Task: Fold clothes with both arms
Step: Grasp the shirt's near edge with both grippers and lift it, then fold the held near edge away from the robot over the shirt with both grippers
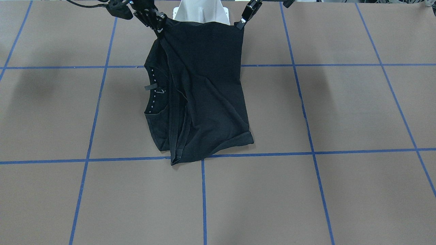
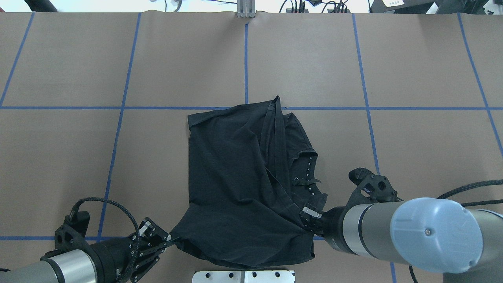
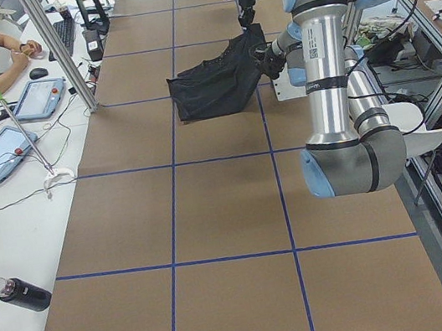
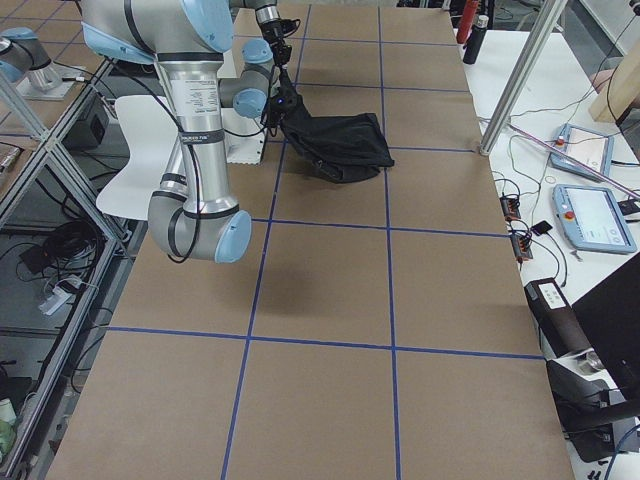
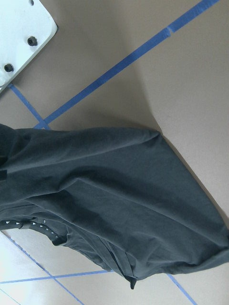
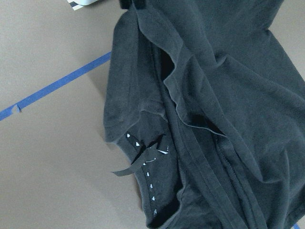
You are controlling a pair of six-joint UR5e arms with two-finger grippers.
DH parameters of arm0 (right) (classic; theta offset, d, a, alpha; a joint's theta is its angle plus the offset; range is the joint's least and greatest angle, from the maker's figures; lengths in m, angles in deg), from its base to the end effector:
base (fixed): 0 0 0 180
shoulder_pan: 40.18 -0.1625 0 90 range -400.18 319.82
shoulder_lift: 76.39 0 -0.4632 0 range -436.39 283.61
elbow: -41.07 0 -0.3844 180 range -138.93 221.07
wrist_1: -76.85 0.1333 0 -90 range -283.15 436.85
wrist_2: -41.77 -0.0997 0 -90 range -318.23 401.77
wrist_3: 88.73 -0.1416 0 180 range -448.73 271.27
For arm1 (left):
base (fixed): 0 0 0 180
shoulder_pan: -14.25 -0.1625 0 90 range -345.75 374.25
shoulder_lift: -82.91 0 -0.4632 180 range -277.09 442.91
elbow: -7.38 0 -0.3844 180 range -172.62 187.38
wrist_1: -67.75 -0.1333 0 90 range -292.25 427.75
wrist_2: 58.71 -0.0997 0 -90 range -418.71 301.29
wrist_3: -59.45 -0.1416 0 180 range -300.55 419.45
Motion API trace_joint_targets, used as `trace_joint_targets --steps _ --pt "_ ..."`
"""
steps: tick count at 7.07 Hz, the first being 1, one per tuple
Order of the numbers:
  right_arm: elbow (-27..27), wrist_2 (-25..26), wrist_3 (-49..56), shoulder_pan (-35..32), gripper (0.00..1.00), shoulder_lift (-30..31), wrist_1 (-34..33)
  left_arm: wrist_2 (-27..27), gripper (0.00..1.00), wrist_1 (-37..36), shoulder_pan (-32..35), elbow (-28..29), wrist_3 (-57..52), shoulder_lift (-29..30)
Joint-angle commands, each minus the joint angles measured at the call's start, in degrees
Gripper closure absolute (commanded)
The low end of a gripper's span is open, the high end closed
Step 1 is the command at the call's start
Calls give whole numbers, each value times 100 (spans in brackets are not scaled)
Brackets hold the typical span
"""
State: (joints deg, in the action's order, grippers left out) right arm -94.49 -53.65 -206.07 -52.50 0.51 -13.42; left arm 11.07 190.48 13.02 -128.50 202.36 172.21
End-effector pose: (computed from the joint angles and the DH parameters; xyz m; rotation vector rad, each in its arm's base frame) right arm -0.4406 -0.2190 0.2743 -0.2221 -1.0141 0.5820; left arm 0.4199 -0.1733 0.2833 -0.3651 1.3983 -0.9873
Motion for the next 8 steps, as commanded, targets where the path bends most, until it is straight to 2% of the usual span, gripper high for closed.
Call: trace_joint_targets --steps 1,4,5,7,8 --pt "-6 -318 0 -218 100 45 9 0 100 -4 1 -78 17 -53" --pt "73 -415 8 -305 100 -148 9 9 100 -13 18 -185 0 -98" --pt "308 -450 26 -550 100 -367 9 35 100 -13 88 -149 -96 -80" --pt "958 -1219 140 -1330 100 -763 26 62 100 -21 411 -114 -656 51" --pt "1126 -1450 367 -1639 100 -877 35 280 100 -39 727 17 -833 139"
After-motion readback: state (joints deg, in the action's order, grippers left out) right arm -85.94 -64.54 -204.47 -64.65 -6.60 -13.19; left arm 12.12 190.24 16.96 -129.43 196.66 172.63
